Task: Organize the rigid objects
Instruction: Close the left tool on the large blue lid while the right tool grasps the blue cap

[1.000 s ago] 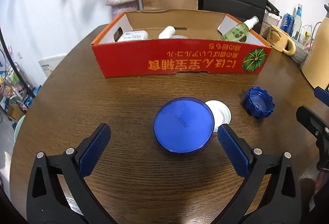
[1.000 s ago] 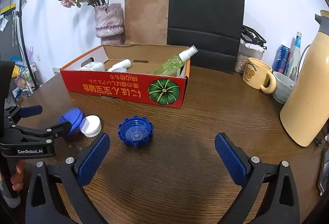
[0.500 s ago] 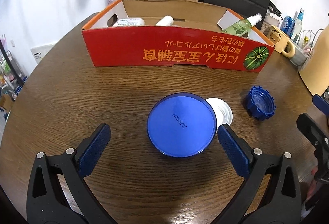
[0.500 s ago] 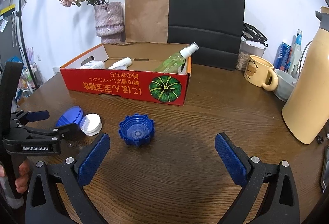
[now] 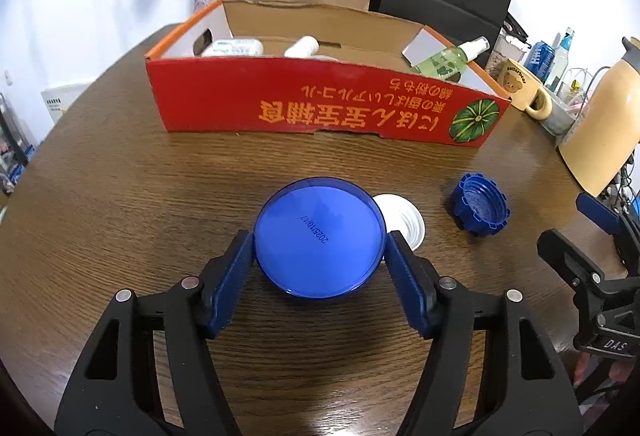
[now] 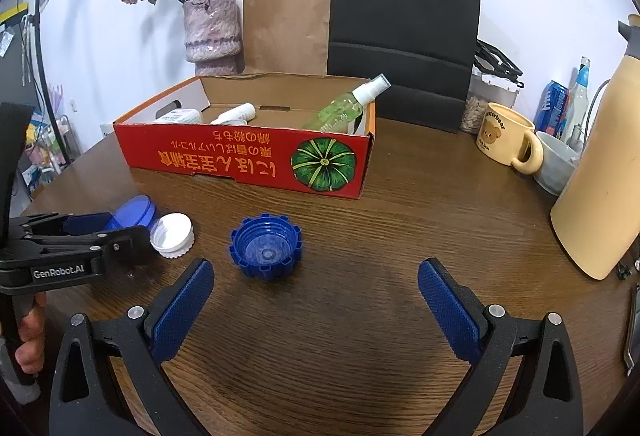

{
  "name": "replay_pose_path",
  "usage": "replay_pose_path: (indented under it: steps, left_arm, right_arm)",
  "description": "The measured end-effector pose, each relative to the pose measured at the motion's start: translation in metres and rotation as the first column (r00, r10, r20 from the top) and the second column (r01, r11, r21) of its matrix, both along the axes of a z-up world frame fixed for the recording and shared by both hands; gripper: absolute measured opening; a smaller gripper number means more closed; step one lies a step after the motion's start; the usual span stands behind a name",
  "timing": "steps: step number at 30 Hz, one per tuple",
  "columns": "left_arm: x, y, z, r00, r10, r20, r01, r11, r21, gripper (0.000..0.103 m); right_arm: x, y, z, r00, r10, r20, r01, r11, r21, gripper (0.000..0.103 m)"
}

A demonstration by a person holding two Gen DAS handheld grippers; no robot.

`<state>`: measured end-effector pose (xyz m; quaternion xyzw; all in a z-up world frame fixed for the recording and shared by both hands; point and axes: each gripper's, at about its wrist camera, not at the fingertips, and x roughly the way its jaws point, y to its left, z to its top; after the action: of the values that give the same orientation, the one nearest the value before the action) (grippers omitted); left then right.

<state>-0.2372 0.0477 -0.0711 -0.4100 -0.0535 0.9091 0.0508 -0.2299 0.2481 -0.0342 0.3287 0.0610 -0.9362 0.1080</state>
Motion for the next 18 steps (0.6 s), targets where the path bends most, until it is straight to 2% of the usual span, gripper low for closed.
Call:
replay_pose_path:
  steps: [7, 18]
  left_arm:
    - [0.005, -0.013, 0.016, 0.997, 0.032, -0.067, -0.035, 0.998, -0.044, 0.063]
    - [0.007, -0.057, 0.036, 0.984, 0.116, -0.136, -0.123, 0.992, -0.041, 0.063]
  right_arm:
    - [-0.002, 0.0, -0.002, 1.0, -0.007, 0.011, 0.007, 1.0, -0.001, 0.103]
    - [-0.004, 0.002, -0.004, 1.0, -0.024, 0.02, 0.024, 1.0, -0.001, 0.103]
